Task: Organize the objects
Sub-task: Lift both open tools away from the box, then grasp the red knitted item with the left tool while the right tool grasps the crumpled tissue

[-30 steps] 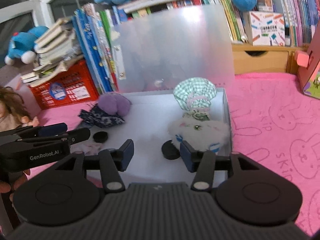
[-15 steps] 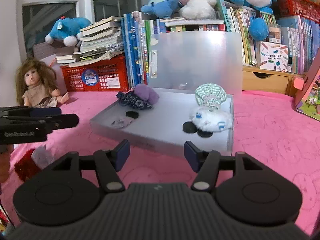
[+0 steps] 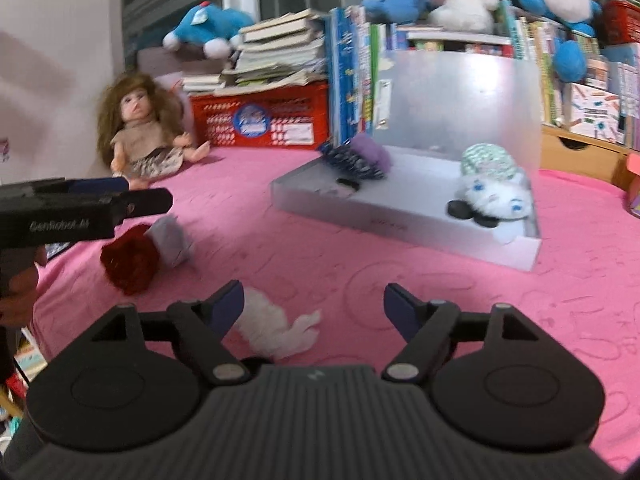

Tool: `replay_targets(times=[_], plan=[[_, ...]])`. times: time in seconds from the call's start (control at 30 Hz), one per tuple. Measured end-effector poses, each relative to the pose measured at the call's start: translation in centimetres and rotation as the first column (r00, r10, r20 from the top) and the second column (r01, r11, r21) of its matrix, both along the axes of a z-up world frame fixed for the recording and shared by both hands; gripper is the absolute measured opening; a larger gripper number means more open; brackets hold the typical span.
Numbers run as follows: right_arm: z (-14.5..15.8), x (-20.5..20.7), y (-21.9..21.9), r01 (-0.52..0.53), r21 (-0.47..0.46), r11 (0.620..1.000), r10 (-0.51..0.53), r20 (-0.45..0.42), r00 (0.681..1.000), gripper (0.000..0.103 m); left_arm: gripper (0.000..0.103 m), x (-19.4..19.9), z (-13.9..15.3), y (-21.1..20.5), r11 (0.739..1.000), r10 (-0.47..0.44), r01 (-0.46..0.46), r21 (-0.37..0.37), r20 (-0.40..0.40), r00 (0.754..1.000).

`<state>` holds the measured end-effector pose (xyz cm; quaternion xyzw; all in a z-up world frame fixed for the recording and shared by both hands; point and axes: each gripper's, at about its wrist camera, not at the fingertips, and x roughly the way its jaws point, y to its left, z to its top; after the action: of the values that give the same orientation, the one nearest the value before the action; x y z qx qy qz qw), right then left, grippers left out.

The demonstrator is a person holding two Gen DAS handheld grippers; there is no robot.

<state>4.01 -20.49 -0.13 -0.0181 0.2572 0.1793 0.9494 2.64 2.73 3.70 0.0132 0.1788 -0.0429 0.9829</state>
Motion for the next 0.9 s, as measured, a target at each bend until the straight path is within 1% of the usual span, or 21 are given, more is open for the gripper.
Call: replay_targets(times=[0.13, 0.33, 0.53, 0.8, 0.9], plan=[[-0.6, 0.0, 1.0, -0.013, -0.014, 1.000, 0.013, -0.011, 1.000, 0.086, 0.079, 0.1, -1.0, 1.3, 0.999, 0.033, -0.034, -0.020, -0.047, 0.998], [-1.2, 0.3, 1.7, -0.011, -0.030, 0.999, 0.011, -0.024, 1.000, 0.086, 0.079, 0.2, -2.4, 2.3, 0.997, 0.074, -0.077, -0.027, -0.100, 0.992], [-1.9, 0.8, 2.1, -0.005, -0.040, 0.999, 0.003, -0.042, 0.999, 0.086, 0.079, 0.8, -3.4, 2.8, 0.995, 0.062, -0.071, -0.066, -0.135, 0.989], [-2.2, 1.0, 2.5, -0.003, -0.046, 0.999, 0.001, -0.049, 0.999, 0.085, 0.079, 2.0, -4.0, 2.4, 0.996, 0.051, -0.062, -0.069, -0.157, 0.986], [-2.4, 1.0, 2.7, -0.006, -0.057, 0.998, 0.003, -0.051, 0.999, 0.082, 0.079, 2.4, -4.3, 2.2, 0.996, 0.051, -0.064, -0.069, -0.167, 0.985]])
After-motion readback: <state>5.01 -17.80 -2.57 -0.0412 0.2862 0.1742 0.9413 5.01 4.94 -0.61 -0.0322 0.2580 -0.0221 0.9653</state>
